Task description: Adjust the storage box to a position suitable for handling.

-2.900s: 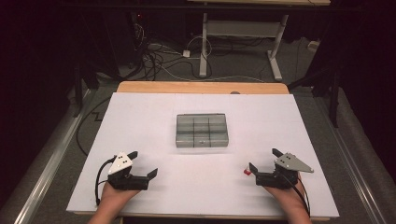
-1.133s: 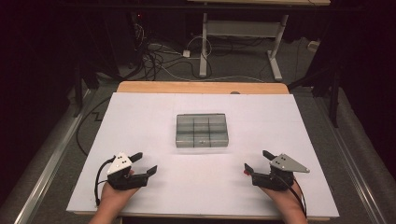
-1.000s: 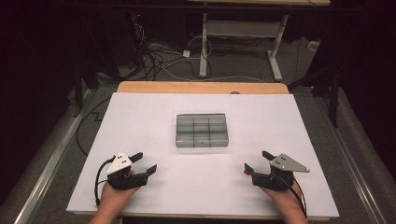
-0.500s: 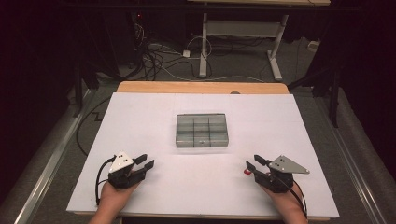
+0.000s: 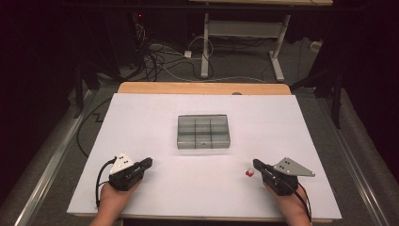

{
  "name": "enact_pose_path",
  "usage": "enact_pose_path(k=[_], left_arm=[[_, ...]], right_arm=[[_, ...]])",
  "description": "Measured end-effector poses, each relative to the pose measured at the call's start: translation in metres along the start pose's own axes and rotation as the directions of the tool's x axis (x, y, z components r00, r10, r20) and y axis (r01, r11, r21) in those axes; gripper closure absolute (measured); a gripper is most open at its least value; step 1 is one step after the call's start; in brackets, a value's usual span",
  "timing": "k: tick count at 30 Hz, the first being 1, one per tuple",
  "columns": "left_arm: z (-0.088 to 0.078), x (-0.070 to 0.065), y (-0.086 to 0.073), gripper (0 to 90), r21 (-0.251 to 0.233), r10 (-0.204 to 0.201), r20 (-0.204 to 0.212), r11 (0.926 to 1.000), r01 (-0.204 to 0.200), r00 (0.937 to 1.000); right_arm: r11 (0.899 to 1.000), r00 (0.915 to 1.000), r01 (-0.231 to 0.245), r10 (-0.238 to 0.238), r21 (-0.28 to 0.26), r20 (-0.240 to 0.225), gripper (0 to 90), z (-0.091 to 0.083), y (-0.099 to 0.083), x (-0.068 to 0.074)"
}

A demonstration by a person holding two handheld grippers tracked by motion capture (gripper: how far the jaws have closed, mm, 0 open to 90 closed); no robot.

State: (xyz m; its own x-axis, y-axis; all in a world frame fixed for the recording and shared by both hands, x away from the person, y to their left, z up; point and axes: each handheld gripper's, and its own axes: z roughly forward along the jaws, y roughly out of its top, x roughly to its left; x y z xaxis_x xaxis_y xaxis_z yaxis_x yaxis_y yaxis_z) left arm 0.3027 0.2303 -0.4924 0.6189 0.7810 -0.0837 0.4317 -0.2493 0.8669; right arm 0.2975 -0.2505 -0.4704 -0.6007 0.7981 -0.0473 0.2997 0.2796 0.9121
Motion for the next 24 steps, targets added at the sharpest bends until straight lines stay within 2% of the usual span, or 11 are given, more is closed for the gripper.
enact_pose_path(k=[5,11,16,21,24], left_arm=[[-0.0004,0.0005,-0.0002,87.9,-0.002,0.002,0.013,1.0,-0.002,0.9999],[-0.0003,0.0017,-0.0002,87.9,-0.003,-0.007,0.018,1.0,0.007,0.9998],[0.0,0.0022,0.0,87.9,-0.002,-0.016,0.018,0.9999,0.016,0.9997],[-0.0005,0.0003,-0.0002,87.8,-0.007,0.005,0.015,1.0,-0.004,0.9999],[-0.0014,0.0014,-0.0007,87.8,-0.017,-0.001,0.026,0.9999,0.001,0.9997]], right_arm=[[1.0,1.0,0.005,-0.005,-0.009,0.003,90.0,-0.0017,0.0,-0.0001],[1.0,0.9998,-0.001,0.001,-0.011,0.02,90.0,-0.0021,-0.001,-0.0017],[1.0,0.9997,-0.022,0.023,-0.01,0.009,90.0,0.0,-0.0017,-0.0044],[1.0,0.9997,-0.016,0.016,-0.001,0.018,90.0,0.0008,-0.0003,-0.0068],[1.0,0.9996,-0.02,0.02,0.003,0.022,90.0,0.001,-0.0003,-0.0084]])
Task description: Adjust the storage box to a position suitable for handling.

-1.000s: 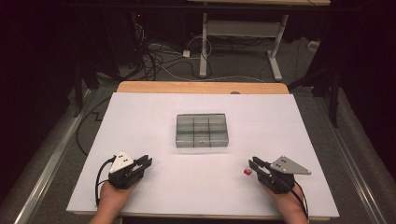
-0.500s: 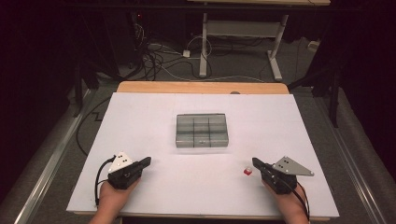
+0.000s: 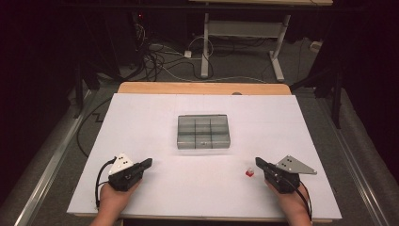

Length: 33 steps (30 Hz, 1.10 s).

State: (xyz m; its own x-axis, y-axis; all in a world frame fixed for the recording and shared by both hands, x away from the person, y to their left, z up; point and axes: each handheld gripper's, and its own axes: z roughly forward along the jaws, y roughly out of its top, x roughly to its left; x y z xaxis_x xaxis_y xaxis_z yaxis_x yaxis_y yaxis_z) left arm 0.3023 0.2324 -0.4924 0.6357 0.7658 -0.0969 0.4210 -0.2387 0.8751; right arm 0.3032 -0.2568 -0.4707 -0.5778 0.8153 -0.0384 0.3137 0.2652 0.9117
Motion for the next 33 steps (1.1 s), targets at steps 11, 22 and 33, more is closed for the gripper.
enact_pose_path(k=[11,22,33], left_arm=[[0.002,0.005,0.001,86.7,0.021,-0.05,0.005,0.9986,0.049,0.9988],[0.004,0.005,0.002,88.0,0.037,-0.064,-0.01,0.9972,0.064,0.9979],[0.004,0.008,0.003,88.0,0.038,-0.086,-0.004,0.9956,0.086,0.9963]], right_arm=[[1.0,0.9994,-0.013,0.013,-0.006,-0.033,90.0,0.003,0.005,-0.002],[1.0,0.9997,-0.022,0.022,-0.005,-0.006,90.0,0.018,0.018,-0.003],[0.998,0.9985,-0.055,0.055,-0.005,0.002,90.0,0.041,0.035,-0.013]])
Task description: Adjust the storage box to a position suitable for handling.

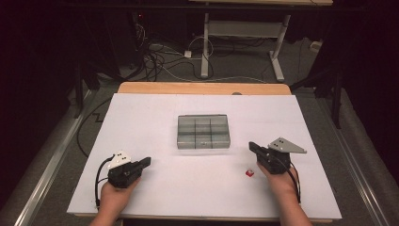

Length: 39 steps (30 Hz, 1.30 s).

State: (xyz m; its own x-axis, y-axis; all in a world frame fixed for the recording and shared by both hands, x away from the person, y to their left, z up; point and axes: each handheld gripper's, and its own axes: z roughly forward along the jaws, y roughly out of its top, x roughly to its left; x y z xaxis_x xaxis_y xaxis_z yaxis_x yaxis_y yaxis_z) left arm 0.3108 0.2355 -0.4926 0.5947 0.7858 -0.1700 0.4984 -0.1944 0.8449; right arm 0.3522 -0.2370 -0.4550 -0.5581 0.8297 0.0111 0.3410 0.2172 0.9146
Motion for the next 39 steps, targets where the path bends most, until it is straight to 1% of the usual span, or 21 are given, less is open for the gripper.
enact_pose_path(k=[4,9,12,14,16,17,18,19,20,21,23,24,25,27,29,31,32,34,35,37,39], left_arm=[[0.0,0.001,0.001,88.0,0.004,-0.015,-0.002,0.9999,0.015,0.9999],[-0.003,0.001,0.001,87.9,0.017,0.021,-0.005,0.9996,-0.021,0.9998],[-0.006,0.004,0.001,87.9,0.014,0.029,-0.011,0.9995,-0.029,0.9995],[-0.008,0.006,0.001,87.9,0.015,0.034,-0.002,0.9993,-0.033,0.9994],[-0.01,0.012,0.003,88.0,0.014,0.027,0.027,0.9995,-0.027,0.9993],[-0.011,0.014,0.004,88.0,0.013,0.026,0.028,0.9996,-0.027,0.9993],[-0.013,0.02,0.008,87.9,0.006,0.023,0.024,0.9997,-0.023,0.9994],[-0.013,0.02,0.008,88.0,0.006,0.023,0.024,0.9997,-0.023,0.9994],[-0.014,0.022,0.01,88.0,0.004,0.021,0.015,0.9998,-0.021,0.9997],[-0.014,0.025,0.014,88.0,0.002,0.032,-0.009,0.9995,-0.032,0.9994],[-0.015,0.025,0.015,88.0,0.002,0.041,-0.018,0.9992,-0.041,0.999],[-0.016,0.026,0.015,88.0,-0.001,0.036,-0.018,0.9993,-0.036,0.9992],[-0.016,0.026,0.015,88.0,-0.002,0.032,-0.014,0.9995,-0.032,0.9994],[-0.016,0.025,0.015,88.0,0.002,0.037,-0.01,0.9993,-0.037,0.9993],[-0.016,0.025,0.015,88.0,-0.001,0.024,0.004,0.9997,-0.024,0.9997],[-0.016,0.025,0.014,88.0,-0.009,0.014,0.018,0.9999,-0.014,0.9997],[-0.016,0.024,0.014,88.0,-0.009,0.016,0.022,0.9998,-0.016,0.9996],[-0.017,0.023,0.014,88.0,-0.011,0.019,0.025,0.9998,-0.019,0.9995],[-0.017,0.022,0.014,88.0,-0.014,0.018,0.029,0.9998,-0.017,0.9994],[-0.018,0.021,0.013,88.0,-0.016,0.021,0.032,0.9997,-0.02,0.9993],[-0.018,0.02,0.013,88.0,-0.015,0.023,0.037,0.9996,-0.022,0.9991]], right_arm=[[1.0,1.0,0.005,-0.005,0.012,0.004,90.0,0.01,0.008,-0.002],[1.0,0.9999,-0.01,0.01,0.025,-0.007,90.0,0.019,0.015,-0.005],[1.0,1.0,-0.009,0.009,0.029,-0.001,90.0,0.027,0.021,-0.007],[1.0,0.9999,-0.014,0.014,0.027,0.001,90.0,0.03,0.024,-0.007],[1.0,0.9999,-0.014,0.014,0.028,0.004,90.0,0.034,0.028,-0.007],[1.0,0.9999,-0.014,0.014,0.028,0.004,90.0,0.034,0.028,-0.007],[0.999,0.9999,-0.016,0.016,0.029,0.007,90.0,0.037,0.03,-0.007],[0.999,0.9998,-0.019,0.019,0.029,0.006,90.0,0.039,0.032,-0.007],[0.999,0.9998,-0.017,0.017,0.03,0.008,90.0,0.041,0.033,-0.006],[0.999,0.9999,-0.014,0.014,0.03,0.009,90.0,0.043,0.035,-0.006],[0.999,0.9998,-0.015,0.015,0.031,0.011,90.0,0.045,0.037,-0.006],[0.999,0.9998,-0.013,0.012,0.033,0.013,90.0,0.047,0.038,-0.006],[0.999,0.9995,-0.028,0.027,0.047,0.012,90.0,0.054,0.042,-0.007],[0.998,0.9995,-0.03,0.029,0.048,0.014,90.0,0.056,0.043,-0.008],[0.997,0.9988,-0.045,0.044,0.058,0.019,90.0,0.067,0.047,-0.008],[0.997,0.9989,-0.044,0.042,0.062,0.021,90.0,0.07,0.048,-0.008],[0.997,0.9987,-0.045,0.043,0.063,0.026,90.0,0.077,0.05,-0.009],[0.997,0.9985,-0.049,0.047,0.065,0.026,90.0,0.079,0.051,-0.01],[0.996,0.9981,-0.057,0.055,0.069,0.029,90.0,0.087,0.052,-0.013],[0.995,0.9976,-0.064,0.062,0.07,0.029,90.0,0.089,0.052,-0.014],[0.994,0.9964,-0.079,0.076,0.077,0.038,90.0,0.096,0.052,-0.018]])
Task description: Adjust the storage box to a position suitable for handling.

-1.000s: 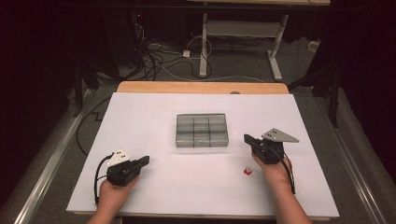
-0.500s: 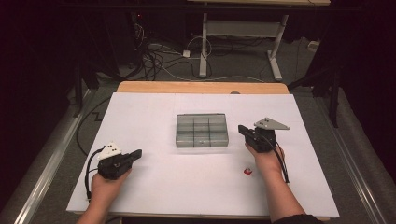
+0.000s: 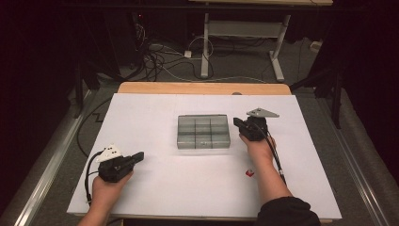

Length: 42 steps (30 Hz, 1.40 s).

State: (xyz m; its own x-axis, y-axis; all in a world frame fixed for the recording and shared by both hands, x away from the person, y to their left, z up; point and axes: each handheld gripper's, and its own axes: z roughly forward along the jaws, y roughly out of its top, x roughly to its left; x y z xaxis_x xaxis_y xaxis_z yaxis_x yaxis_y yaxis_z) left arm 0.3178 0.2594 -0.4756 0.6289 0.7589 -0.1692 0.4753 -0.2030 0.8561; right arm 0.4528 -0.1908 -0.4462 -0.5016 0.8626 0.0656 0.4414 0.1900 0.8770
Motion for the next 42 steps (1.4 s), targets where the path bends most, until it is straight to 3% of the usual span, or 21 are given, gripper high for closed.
enact_pose_path(k=[15,21,32,36,42], left_arm=[[-0.005,-0.002,-0.006,88.0,-0.019,-0.024,0.012,0.9995,0.024,0.9996],[-0.004,-0.003,-0.007,88.0,-0.011,-0.018,0.006,0.9998,0.018,0.9998],[-0.006,-0.002,-0.008,88.0,-0.022,-0.023,0.0,0.9995,0.023,0.9997],[-0.005,-0.001,-0.008,88.0,-0.019,-0.024,0.0,0.9995,0.024,0.9997],[-0.004,-0.002,-0.008,88.0,-0.02,-0.025,-0.002,0.9995,0.025,0.9997]], right_arm=[[0.997,0.9989,-0.037,0.035,0.064,0.03,90.0,0.054,0.015,-0.014],[0.997,0.9991,-0.035,0.033,0.069,0.025,90.0,0.065,0.021,-0.013],[0.996,0.9995,-0.019,0.016,0.089,0.029,90.0,0.073,0.022,-0.009],[0.995,0.9992,-0.033,0.031,0.092,0.027,90.0,0.073,0.022,-0.009],[0.993,0.9993,-0.037,0.035,0.111,0.015,90.0,0.071,0.021,0.0]])
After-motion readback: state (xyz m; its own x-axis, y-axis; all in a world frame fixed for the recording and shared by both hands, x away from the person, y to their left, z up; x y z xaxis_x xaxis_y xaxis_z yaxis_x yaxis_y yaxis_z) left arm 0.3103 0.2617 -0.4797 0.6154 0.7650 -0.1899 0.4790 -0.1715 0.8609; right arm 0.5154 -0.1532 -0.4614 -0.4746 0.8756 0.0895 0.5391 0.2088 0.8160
